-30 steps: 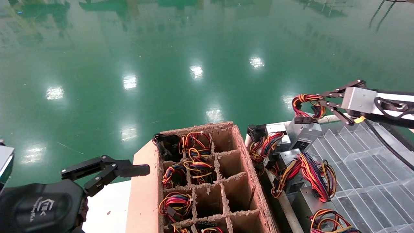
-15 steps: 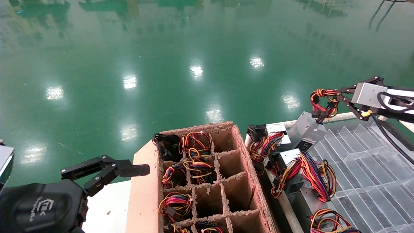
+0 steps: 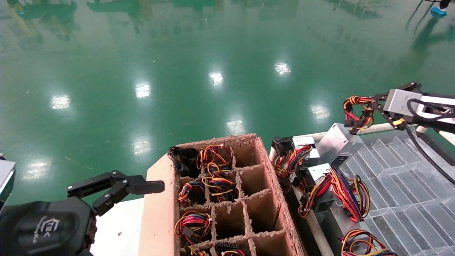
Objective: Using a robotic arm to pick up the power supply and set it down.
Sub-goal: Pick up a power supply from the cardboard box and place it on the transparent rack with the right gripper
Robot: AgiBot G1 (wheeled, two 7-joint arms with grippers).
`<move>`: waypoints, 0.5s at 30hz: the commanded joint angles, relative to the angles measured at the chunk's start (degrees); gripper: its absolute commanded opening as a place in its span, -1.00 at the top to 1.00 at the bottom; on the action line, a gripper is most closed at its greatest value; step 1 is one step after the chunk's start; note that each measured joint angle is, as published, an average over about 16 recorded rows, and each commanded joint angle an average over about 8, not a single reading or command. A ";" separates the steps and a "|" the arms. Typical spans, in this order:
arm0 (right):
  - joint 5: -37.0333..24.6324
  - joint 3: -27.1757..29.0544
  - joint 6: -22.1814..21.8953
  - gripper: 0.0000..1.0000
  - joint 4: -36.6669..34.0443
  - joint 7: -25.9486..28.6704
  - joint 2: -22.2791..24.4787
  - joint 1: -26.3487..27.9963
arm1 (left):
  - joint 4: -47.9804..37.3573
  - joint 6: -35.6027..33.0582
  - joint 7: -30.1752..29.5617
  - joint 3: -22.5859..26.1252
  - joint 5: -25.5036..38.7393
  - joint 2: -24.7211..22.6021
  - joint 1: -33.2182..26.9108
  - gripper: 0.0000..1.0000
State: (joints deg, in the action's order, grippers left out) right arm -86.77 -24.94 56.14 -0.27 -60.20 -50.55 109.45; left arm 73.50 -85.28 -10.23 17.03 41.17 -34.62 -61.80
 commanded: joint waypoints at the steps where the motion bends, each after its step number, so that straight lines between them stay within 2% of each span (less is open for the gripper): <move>1: -0.11 -0.07 0.42 1.00 0.10 0.07 -0.21 0.01 | 0.00 0.00 0.00 0.01 0.00 0.00 0.00 -1.00; 15: -1.46 -1.01 9.47 1.00 -0.06 1.23 -0.42 0.43 | 0.00 0.02 0.02 0.05 -0.03 0.02 -0.01 -1.00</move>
State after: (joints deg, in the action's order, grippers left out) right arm -88.21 -25.94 65.44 -0.27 -59.02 -50.97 109.87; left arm 73.50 -85.25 -10.20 17.08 41.13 -34.60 -61.81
